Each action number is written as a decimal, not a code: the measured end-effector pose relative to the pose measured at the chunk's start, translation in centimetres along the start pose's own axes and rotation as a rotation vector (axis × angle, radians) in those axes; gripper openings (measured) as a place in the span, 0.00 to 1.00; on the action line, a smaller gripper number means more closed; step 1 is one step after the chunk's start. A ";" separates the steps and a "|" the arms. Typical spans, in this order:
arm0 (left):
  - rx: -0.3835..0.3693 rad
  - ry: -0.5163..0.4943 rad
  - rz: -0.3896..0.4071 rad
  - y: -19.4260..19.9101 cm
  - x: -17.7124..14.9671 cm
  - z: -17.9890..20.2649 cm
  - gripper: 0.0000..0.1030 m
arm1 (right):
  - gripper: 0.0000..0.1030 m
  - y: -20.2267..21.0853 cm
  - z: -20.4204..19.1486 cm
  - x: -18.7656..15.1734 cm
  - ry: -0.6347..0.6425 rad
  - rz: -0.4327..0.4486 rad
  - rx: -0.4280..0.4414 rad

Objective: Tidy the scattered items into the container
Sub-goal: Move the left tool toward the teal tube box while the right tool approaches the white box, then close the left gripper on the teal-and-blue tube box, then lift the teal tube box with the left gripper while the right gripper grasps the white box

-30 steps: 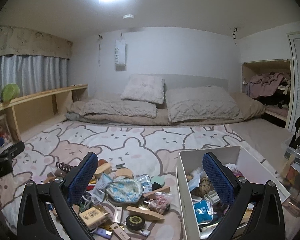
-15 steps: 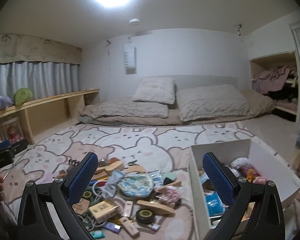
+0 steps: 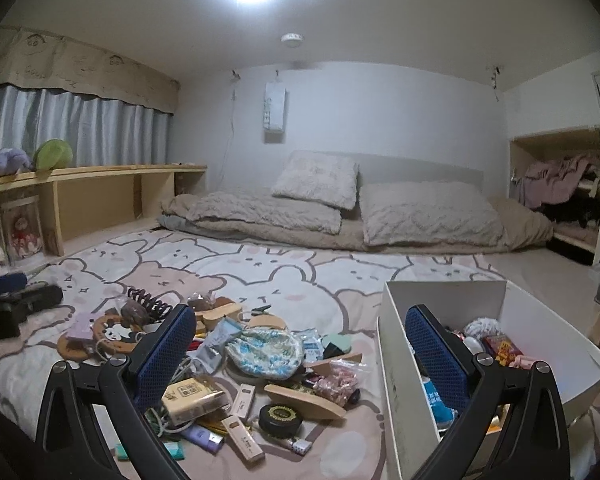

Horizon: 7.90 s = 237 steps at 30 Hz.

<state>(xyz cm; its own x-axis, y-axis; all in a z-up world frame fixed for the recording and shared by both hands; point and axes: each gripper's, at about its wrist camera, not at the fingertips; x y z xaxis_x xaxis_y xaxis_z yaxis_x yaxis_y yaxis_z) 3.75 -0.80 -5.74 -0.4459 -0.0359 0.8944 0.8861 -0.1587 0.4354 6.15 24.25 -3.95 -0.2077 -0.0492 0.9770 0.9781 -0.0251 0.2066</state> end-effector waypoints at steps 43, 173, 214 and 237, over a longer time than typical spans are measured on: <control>0.137 0.067 -0.398 -9.5 -11.2 5.6 1.00 | 1.00 -7.0 -5.0 -7.2 0.562 -0.233 0.192; 0.104 0.050 -0.347 -9.3 -11.4 4.7 0.86 | 1.00 -8.2 -5.3 -8.0 0.592 -0.294 0.079; 0.076 0.126 -0.334 -6.6 -11.0 2.3 0.81 | 1.00 -4.8 -5.9 -9.9 0.135 -0.489 -0.014; 0.082 0.111 -0.370 -6.6 -11.4 2.2 0.81 | 1.00 -7.0 -3.3 -14.0 -0.086 -0.707 -0.040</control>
<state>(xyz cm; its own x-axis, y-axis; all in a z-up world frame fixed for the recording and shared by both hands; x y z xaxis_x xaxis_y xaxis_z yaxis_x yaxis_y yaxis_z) 3.27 2.79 -18.56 -0.7440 -0.0984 0.6609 0.6681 -0.1017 0.7371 2.15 21.79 -19.21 -0.7888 0.0708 0.6106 0.6078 -0.0586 0.7920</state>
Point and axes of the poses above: each gripper's, at about its wrist camera, not at the fingertips, and y roughly against the way its jaws point, z to its right, x to its top, and after that the axes turned 6 degrees about -x, right-handed
